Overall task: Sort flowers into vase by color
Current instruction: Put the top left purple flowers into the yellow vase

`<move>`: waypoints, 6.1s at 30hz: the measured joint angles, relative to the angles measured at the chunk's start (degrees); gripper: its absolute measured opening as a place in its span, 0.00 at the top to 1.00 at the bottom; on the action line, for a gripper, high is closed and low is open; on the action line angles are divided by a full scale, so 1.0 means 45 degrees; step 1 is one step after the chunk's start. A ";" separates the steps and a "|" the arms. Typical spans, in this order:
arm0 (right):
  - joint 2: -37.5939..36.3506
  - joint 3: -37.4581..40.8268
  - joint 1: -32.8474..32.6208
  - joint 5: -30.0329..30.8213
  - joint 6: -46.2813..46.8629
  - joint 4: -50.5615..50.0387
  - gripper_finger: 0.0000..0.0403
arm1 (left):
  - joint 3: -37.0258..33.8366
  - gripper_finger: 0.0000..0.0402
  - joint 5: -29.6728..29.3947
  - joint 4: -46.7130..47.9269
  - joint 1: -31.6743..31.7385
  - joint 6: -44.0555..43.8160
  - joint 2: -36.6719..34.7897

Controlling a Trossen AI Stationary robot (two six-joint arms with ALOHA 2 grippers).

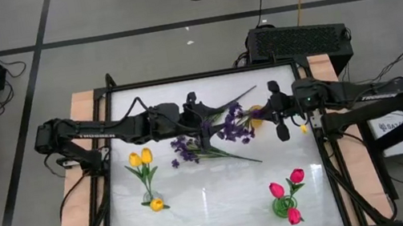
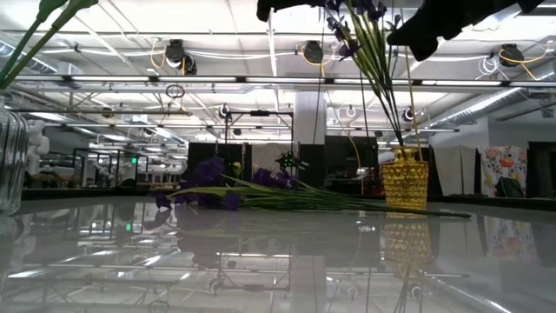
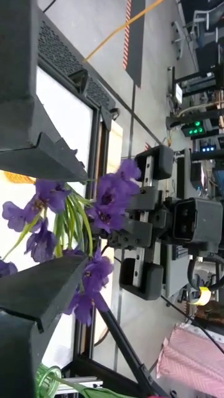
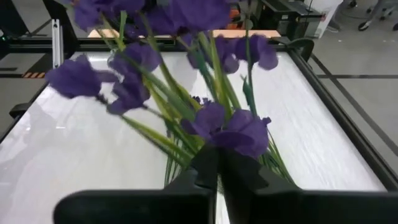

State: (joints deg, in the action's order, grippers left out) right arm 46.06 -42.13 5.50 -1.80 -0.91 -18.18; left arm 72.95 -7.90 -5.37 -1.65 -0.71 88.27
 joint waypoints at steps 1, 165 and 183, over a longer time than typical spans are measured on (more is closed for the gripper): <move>-0.0086 0.0000 0.0000 0.0000 0.0018 -0.0049 0.97 | 0.0000 0.48 0.0000 -0.0005 0.0000 0.0004 0.0000; -0.2639 -0.0467 -0.2439 0.1671 -0.2252 -0.3210 0.58 | -0.0005 0.48 -0.0452 -0.0593 -0.0899 0.2564 0.0947; -0.0654 -0.0471 -0.3342 0.2419 -0.3290 -0.2181 0.65 | -0.0005 0.48 -0.0452 -0.0602 -0.0899 0.2570 0.0947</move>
State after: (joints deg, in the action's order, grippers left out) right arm 43.11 -44.25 -9.54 9.08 -15.72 -27.99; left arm 72.93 -9.93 -8.08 -5.69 10.86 92.53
